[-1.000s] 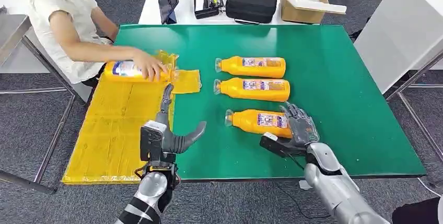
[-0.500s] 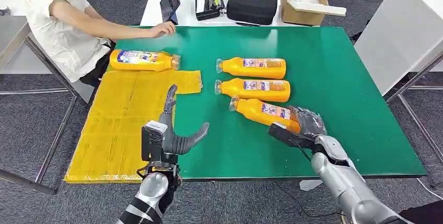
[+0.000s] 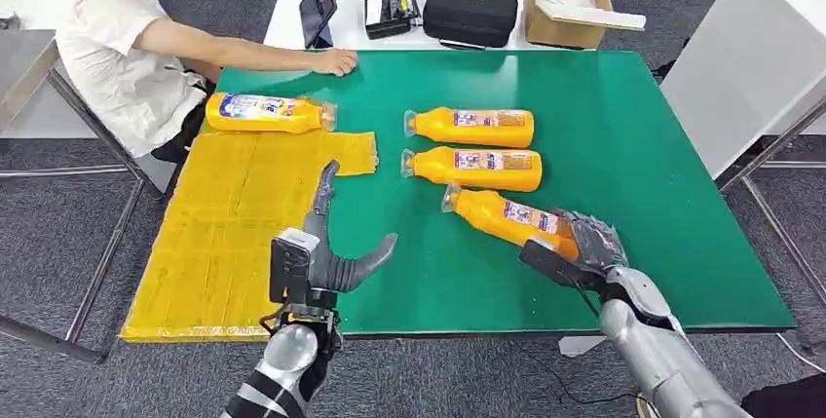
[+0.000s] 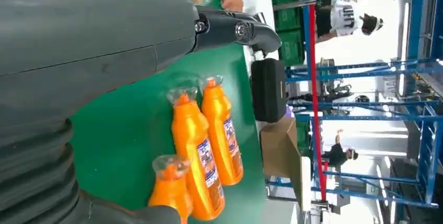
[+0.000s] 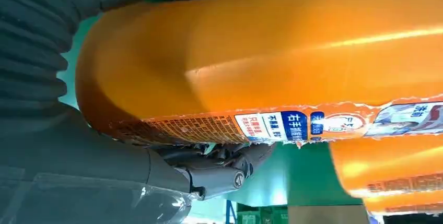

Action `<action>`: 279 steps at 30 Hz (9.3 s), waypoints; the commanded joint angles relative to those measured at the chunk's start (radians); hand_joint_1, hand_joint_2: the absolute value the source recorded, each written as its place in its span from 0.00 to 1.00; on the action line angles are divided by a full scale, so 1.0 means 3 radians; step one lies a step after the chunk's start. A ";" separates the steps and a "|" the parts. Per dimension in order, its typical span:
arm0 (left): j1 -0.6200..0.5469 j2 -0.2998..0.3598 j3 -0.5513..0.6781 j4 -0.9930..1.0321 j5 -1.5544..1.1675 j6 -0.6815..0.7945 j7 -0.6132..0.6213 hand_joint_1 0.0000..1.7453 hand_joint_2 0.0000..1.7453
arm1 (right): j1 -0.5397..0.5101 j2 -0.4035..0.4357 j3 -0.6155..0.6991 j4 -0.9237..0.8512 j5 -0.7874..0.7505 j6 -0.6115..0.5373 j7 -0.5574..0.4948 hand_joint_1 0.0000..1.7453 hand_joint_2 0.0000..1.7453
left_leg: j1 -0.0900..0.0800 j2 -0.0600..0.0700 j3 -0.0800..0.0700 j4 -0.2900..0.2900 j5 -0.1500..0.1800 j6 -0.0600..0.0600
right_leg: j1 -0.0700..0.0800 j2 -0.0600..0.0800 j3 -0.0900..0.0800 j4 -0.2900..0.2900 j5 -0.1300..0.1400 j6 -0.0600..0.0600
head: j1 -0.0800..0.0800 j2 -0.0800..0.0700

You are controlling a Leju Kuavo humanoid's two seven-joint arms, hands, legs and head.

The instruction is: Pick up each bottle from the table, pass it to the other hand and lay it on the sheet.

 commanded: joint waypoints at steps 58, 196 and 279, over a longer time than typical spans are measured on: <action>-0.0056 0.0072 -0.0280 0.0330 0.1456 -0.1331 -0.0256 0.00 1.00 | 0.0303 0.0870 0.0431 -0.0831 -0.1407 0.0341 -0.1517 1.00 1.00 | 0.0004 0.0018 -0.0028 0.0000 -0.0008 0.0006 | 0.0004 0.0009 -0.0020 -0.0005 0.0002 -0.0009 | -0.0001 0.0000; -0.1641 0.0423 0.0415 0.2732 -0.3289 -0.1292 0.1255 0.00 1.00 | 0.0296 0.1363 -0.0260 -0.1020 -0.1299 -0.1518 -0.1864 0.00 1.00 | 0.0006 0.0016 -0.0026 0.0003 -0.0001 0.0000 | 0.0007 0.0006 -0.0019 0.0001 0.0002 -0.0014 | 0.0000 0.0000; -0.0070 0.0344 -0.0255 -0.0403 -0.1000 0.0058 0.0010 0.00 1.00 | 0.0559 0.1055 -0.0395 -0.1062 0.0515 -0.2267 -0.1286 0.00 1.00 | 0.0008 0.0022 -0.0021 0.0004 -0.0009 -0.0003 | 0.0011 0.0008 -0.0015 -0.0001 -0.0003 -0.0024 | 0.0000 0.0000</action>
